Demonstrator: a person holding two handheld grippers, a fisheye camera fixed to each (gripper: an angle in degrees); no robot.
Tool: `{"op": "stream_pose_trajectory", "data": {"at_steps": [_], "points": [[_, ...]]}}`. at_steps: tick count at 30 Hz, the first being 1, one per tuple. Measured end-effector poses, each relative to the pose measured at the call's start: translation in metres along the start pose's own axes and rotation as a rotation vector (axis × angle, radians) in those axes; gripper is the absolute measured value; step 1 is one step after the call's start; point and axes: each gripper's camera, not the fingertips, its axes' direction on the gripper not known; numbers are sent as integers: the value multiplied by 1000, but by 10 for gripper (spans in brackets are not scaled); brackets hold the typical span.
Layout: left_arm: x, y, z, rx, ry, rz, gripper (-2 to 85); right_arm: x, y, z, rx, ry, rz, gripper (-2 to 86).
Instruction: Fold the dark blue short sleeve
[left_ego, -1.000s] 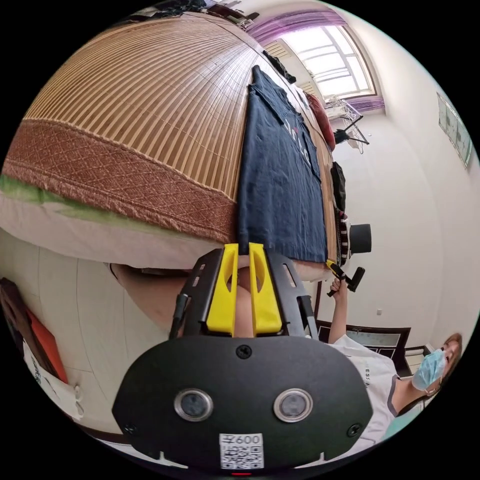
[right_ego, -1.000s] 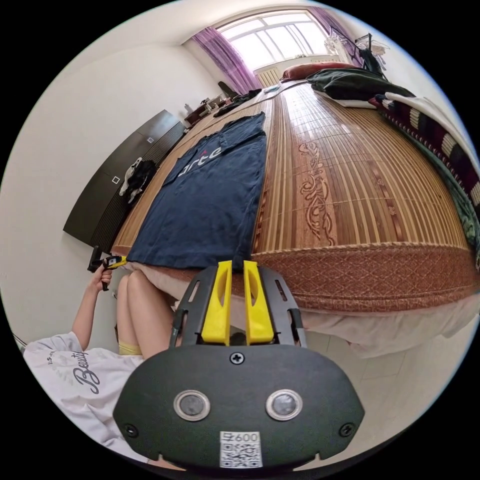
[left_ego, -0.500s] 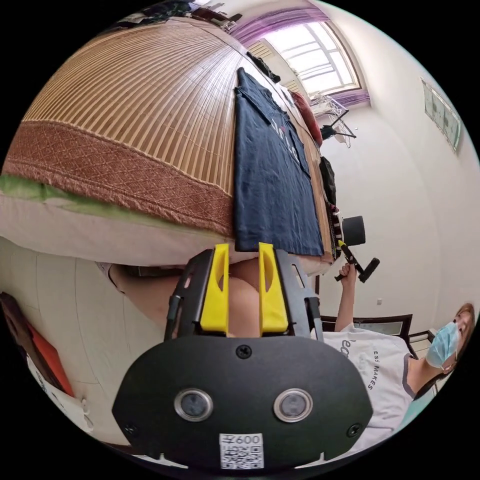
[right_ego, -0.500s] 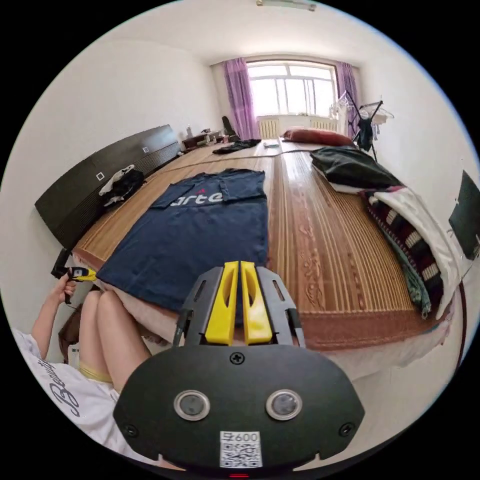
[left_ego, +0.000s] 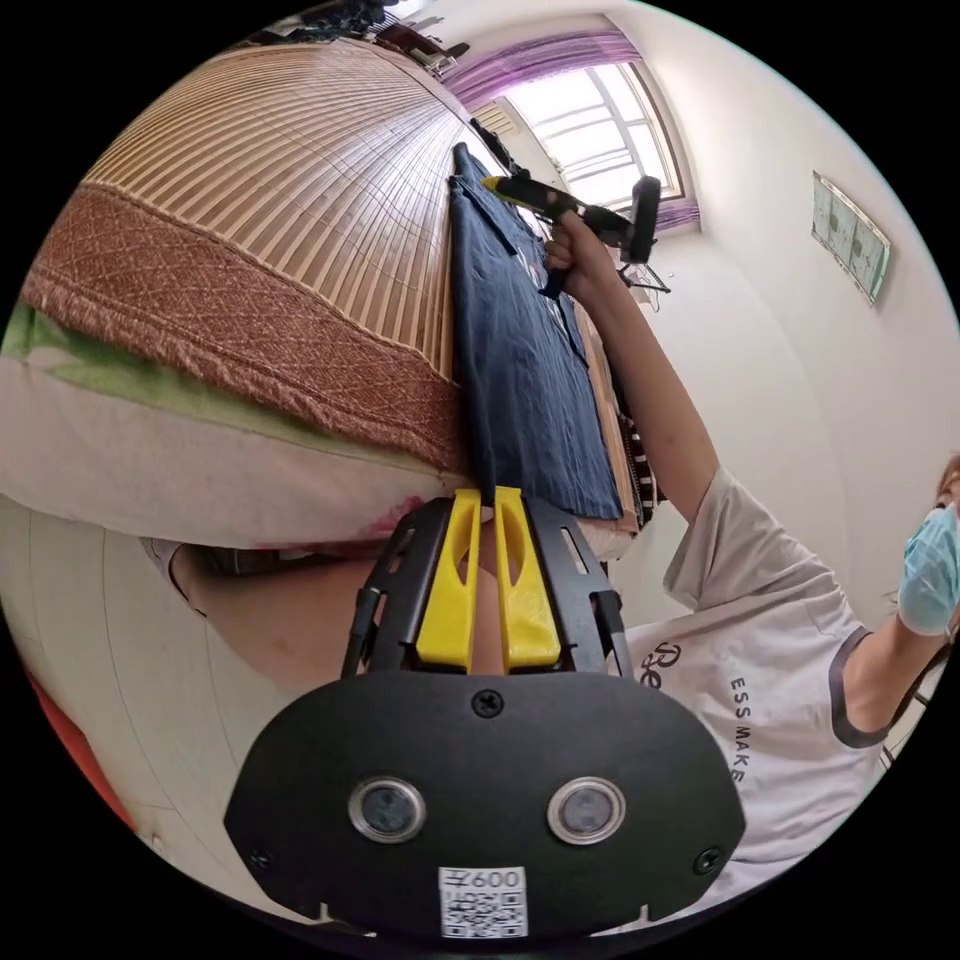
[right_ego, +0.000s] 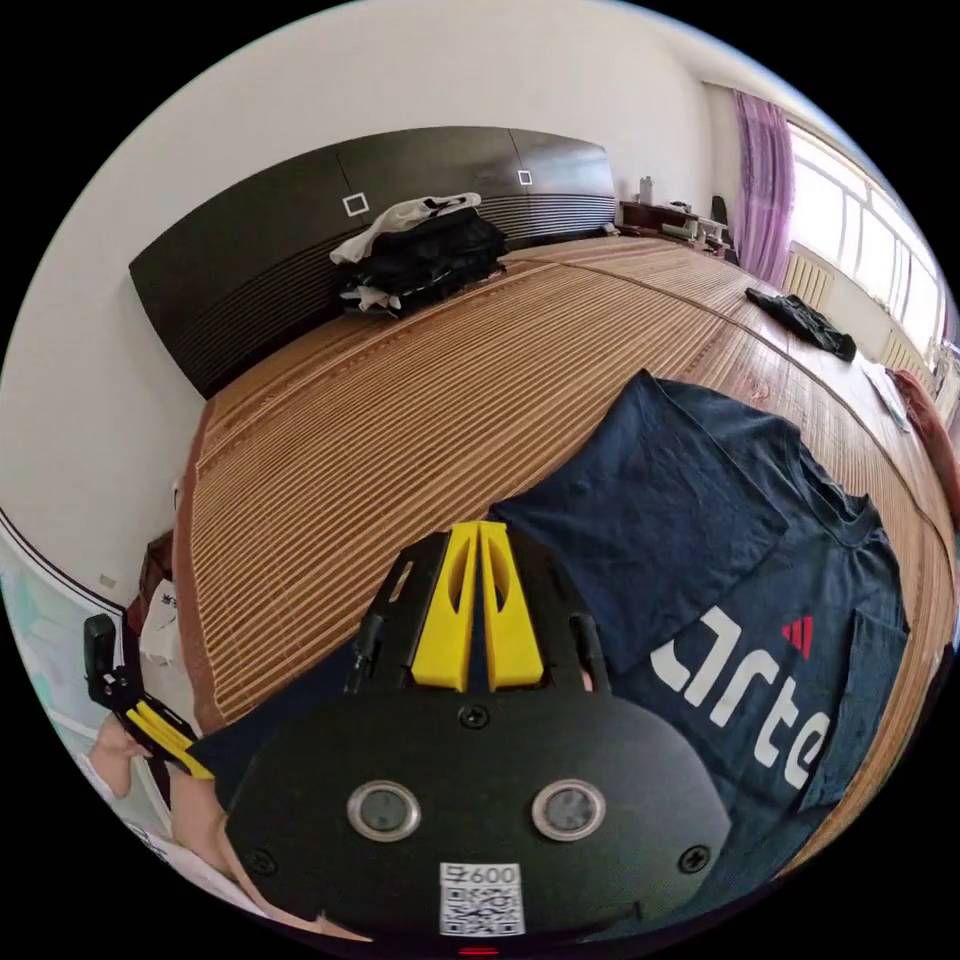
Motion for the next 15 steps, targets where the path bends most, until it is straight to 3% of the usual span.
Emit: {"op": "stream_pose_trajectory", "data": {"at_steps": [7, 15], "points": [[5, 23, -2, 31, -26, 14, 18, 7, -16, 26, -48, -22, 1, -9], [67, 48, -5, 40, -143, 217, 16, -7, -42, 31, -136, 87, -41, -8]]}}
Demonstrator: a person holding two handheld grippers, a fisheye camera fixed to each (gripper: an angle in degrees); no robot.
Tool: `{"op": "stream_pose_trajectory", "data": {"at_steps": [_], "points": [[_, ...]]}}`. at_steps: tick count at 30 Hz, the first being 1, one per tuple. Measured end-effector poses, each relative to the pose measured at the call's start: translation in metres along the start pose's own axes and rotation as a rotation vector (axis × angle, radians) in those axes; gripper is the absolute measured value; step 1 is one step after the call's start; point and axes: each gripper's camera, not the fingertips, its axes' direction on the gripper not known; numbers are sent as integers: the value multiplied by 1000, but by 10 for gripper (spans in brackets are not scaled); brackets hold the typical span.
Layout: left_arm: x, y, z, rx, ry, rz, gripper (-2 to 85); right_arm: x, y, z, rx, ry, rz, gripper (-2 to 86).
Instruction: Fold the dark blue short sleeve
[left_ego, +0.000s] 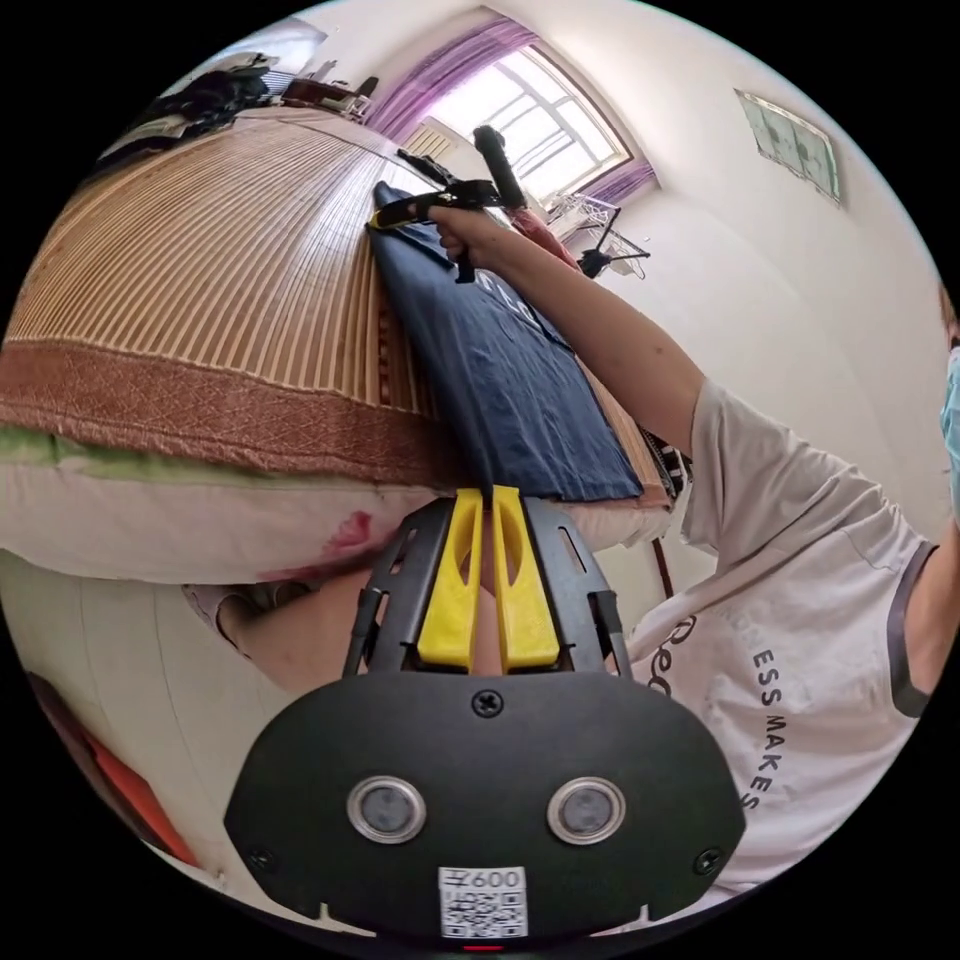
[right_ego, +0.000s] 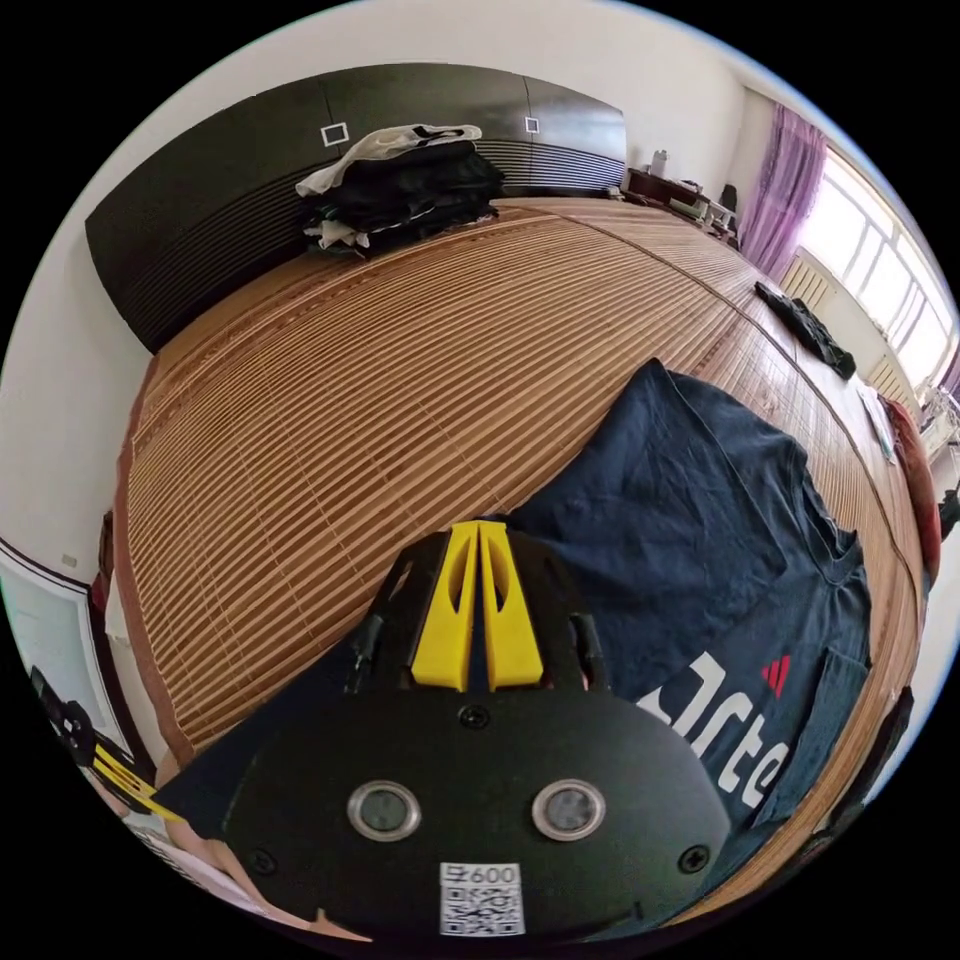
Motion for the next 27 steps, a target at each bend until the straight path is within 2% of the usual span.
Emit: {"op": "stream_pose_trajectory", "data": {"at_steps": [4, 9, 10, 15, 18, 21, 25, 27], "points": [[-6, 11, 4, -12, -52, -46, 16, 10, -2, -7, 10, -12, 21, -8], [-40, 23, 6, 17, 53, -154, 18, 27, -2, -26, 38, -55, 7, -6], [-47, 25, 7, 15, 73, -177, 20, 39, -3, -40, 19, -120, 13, -5], [-66, 40, 4, 49, 140, -238, 29, 89, 60, -179, 239, -407, -11, 30], [-72, 46, -1, 82, 193, -267, 47, 120, 163, -266, 288, -464, 9, 57], [-70, 42, -11, 88, 210, -274, 75, 159, 292, -320, 228, -374, 126, 72], [-58, 19, -28, 40, 153, -235, 93, 224, 467, -354, 52, -215, 456, 90], [-53, 10, -37, 46, 131, -232, 97, 237, 529, -370, 94, -232, 573, 90]]}}
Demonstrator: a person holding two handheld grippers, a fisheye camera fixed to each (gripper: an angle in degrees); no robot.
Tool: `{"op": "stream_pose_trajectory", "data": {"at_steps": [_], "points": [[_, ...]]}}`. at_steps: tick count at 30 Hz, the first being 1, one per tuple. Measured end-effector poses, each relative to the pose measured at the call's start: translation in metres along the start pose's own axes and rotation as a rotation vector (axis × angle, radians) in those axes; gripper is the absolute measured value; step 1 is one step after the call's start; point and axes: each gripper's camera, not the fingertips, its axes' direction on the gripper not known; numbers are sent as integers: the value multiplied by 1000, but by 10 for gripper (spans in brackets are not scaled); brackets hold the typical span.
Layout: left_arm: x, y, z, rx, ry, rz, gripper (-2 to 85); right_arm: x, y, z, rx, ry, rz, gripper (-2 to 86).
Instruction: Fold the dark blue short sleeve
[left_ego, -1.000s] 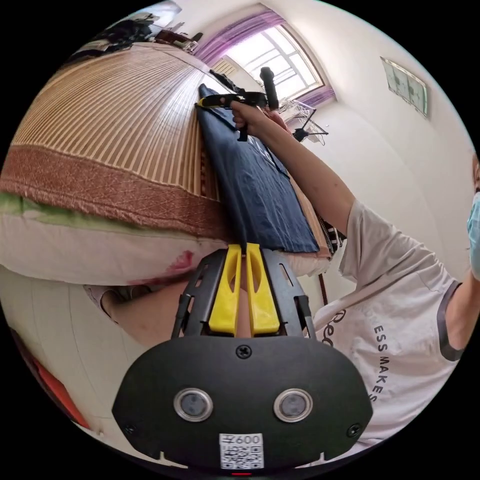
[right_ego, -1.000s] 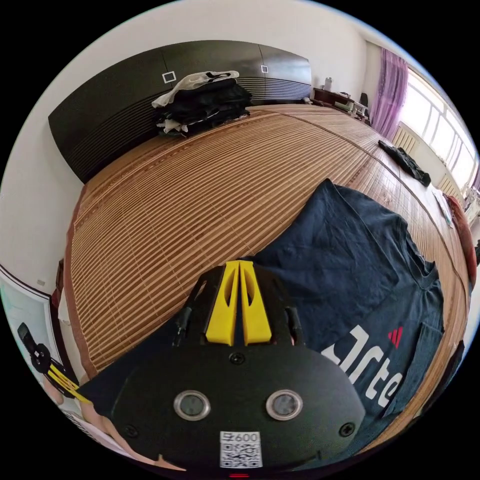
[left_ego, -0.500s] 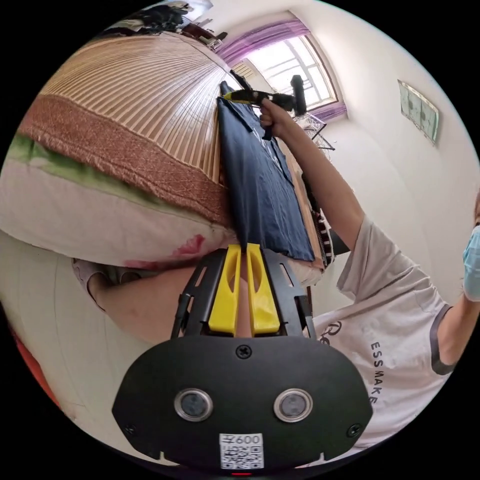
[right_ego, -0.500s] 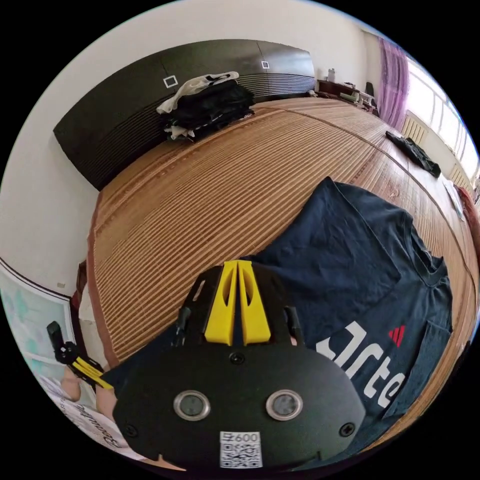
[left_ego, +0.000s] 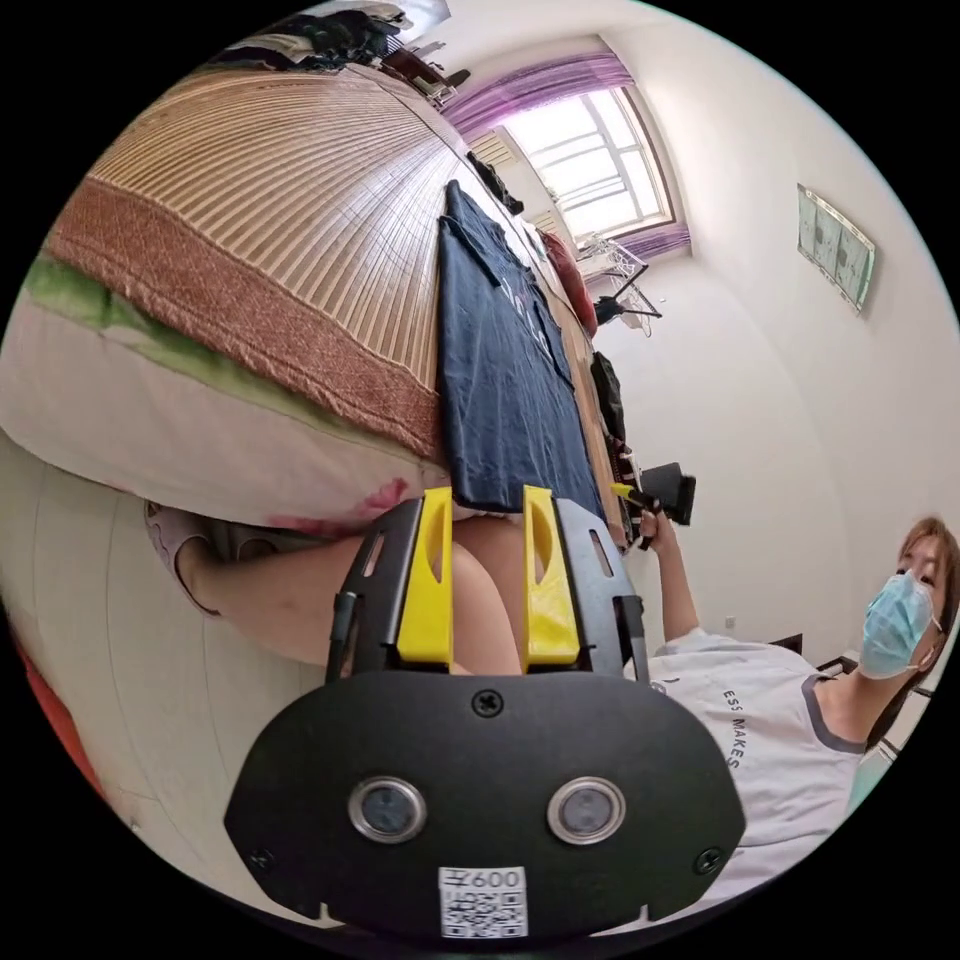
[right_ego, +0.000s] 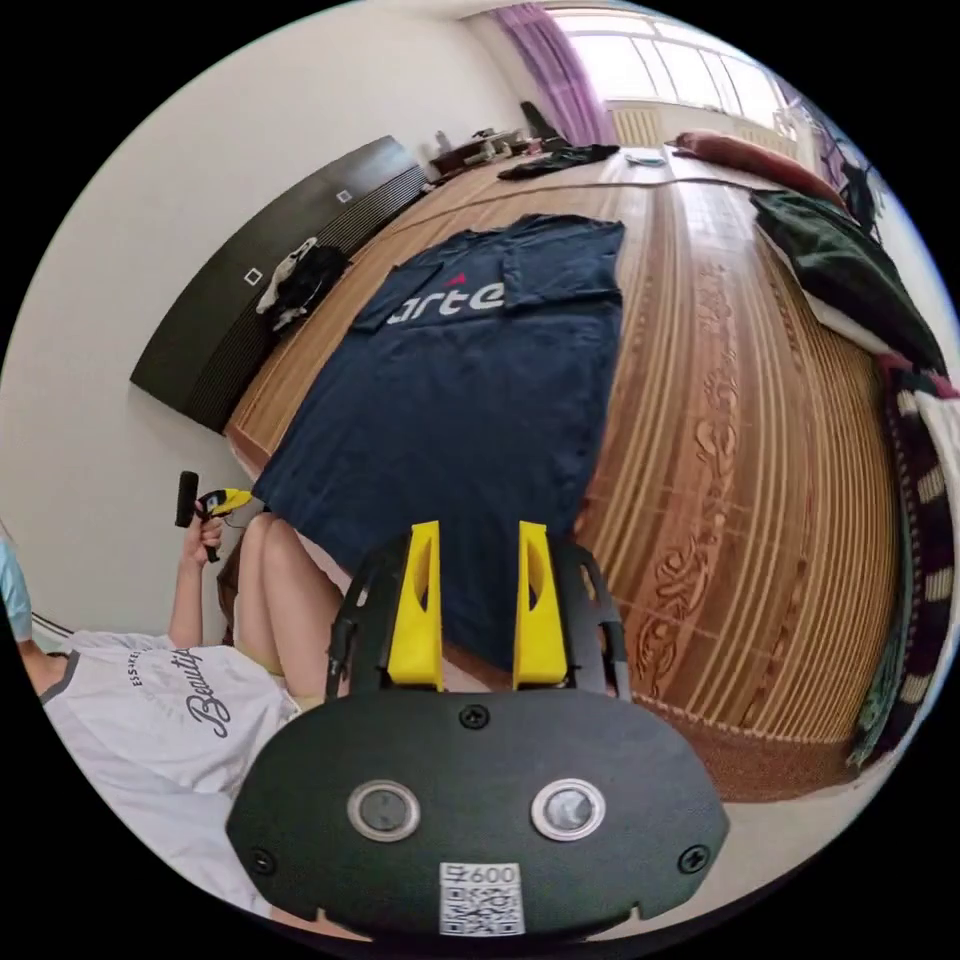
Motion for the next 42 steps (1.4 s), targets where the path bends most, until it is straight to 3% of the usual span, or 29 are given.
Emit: {"op": "stream_pose_trajectory", "data": {"at_steps": [4, 9, 12, 20, 32, 42], "points": [[1, -28, 6, -51, -76, -30, 106, 38, 59, -25, 93, -107, 129, 86], [-7, -41, 28, -85, -105, -88, 99, 47, 65, -38, 171, -239, 146, 72], [6, -41, 35, -102, -173, -51, 94, 40, 54, -37, 88, -178, 115, 48], [-1, -43, 43, -99, -125, -63, 79, 4, 16, -35, -136, -29, 37, 6], [11, -48, 26, -38, -110, -58, 84, -36, 12, -27, -222, 109, -59, -8], [37, -64, 59, -143, -178, 23, 51, -47, 32, -29, -188, 117, -57, -9]]}}
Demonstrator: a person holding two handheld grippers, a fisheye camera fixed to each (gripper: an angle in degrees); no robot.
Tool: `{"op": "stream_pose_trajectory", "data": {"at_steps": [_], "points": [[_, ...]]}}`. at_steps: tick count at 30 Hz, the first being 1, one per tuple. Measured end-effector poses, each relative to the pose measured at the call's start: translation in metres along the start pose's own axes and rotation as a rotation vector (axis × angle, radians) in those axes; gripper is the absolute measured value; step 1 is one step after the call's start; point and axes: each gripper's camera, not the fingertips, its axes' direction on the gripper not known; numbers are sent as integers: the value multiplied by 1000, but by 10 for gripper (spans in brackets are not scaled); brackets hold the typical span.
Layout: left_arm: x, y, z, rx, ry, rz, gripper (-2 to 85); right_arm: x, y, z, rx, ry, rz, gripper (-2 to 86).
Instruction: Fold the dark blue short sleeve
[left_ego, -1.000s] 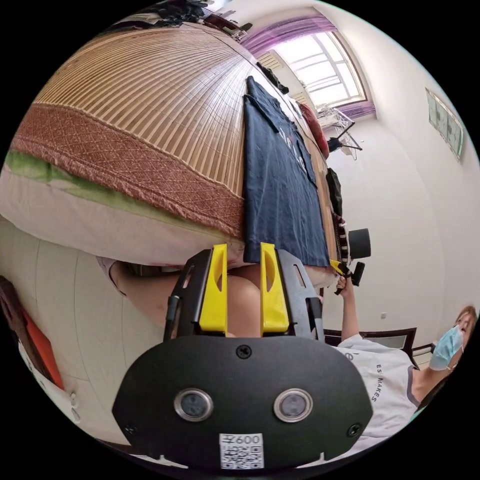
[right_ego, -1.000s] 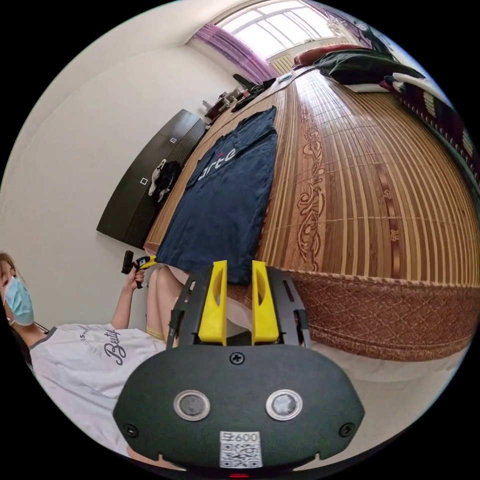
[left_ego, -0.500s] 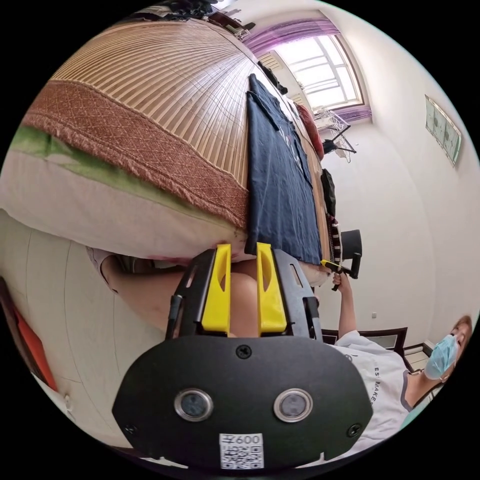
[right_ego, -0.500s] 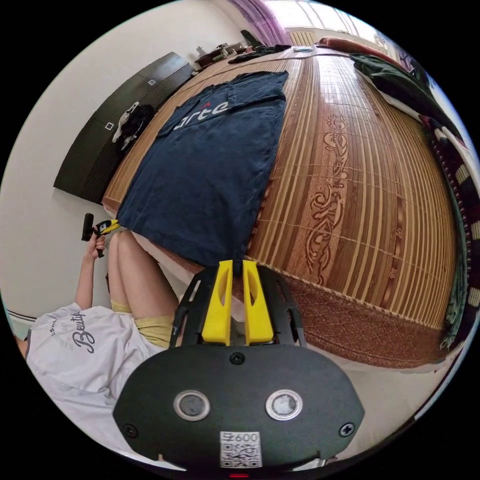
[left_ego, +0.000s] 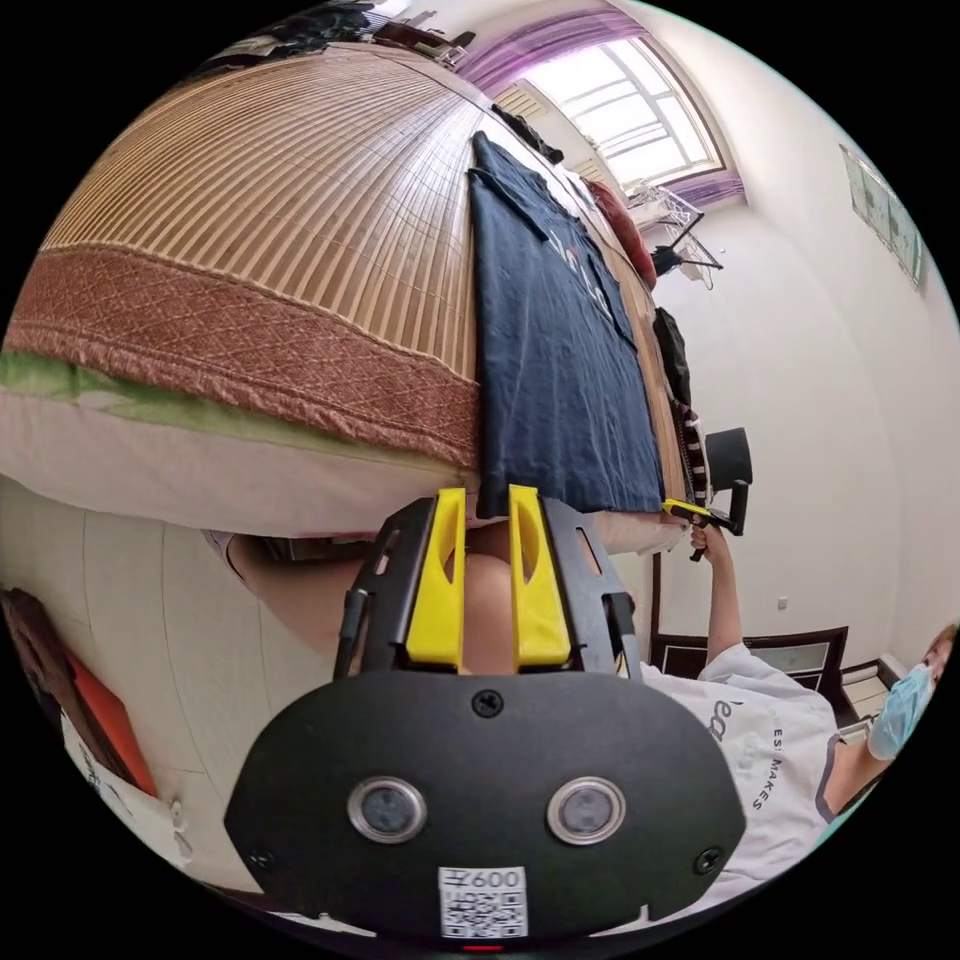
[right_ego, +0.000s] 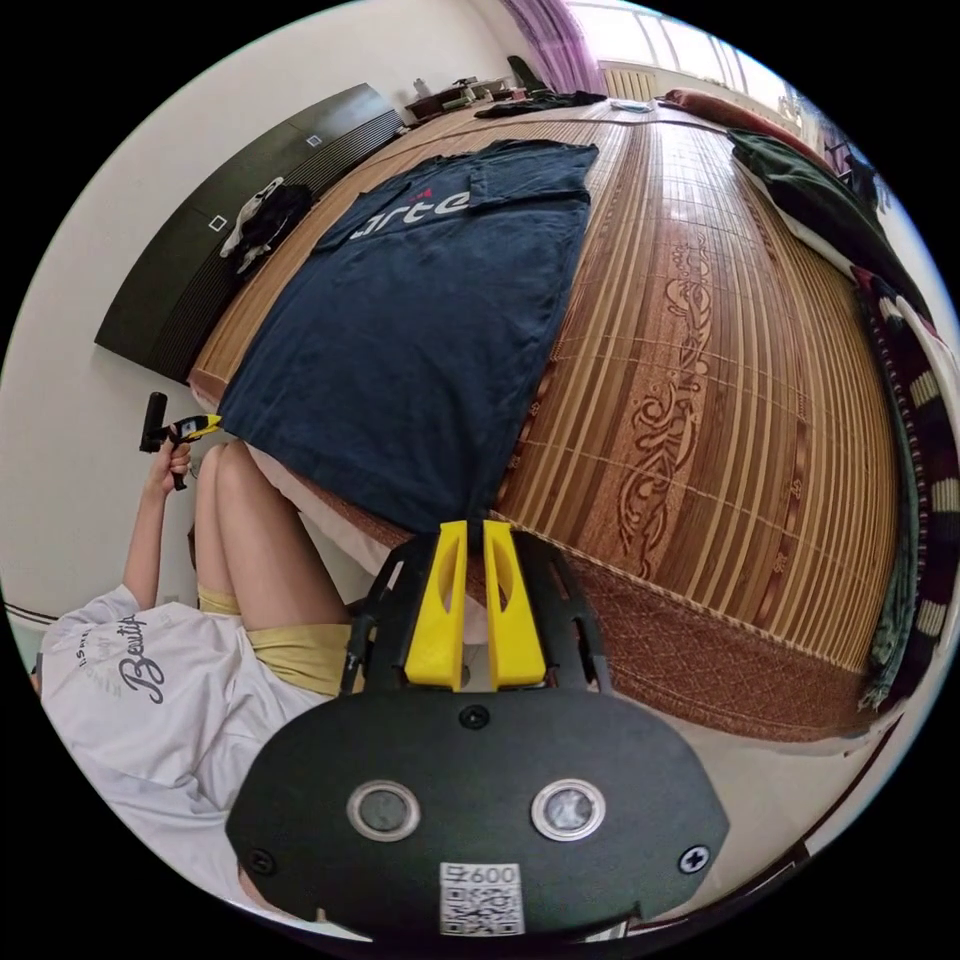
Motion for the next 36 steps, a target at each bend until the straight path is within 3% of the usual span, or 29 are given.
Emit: {"op": "stream_pose_trajectory", "data": {"at_steps": [17, 25, 32, 36], "points": [[16, 22, -1, 44, 25, 64, 23, -19, 67, -2, 129, -28, -98, -9], [3, 52, 13, 59, 83, 23, 24, -15, 97, 7, 173, -71, -33, -9], [31, 62, 23, 63, -78, 78, 26, -57, 94, 19, 77, 102, -123, -9], [39, 74, 23, 87, -86, 91, 27, -52, 103, 19, 96, 59, -89, -9]]}}
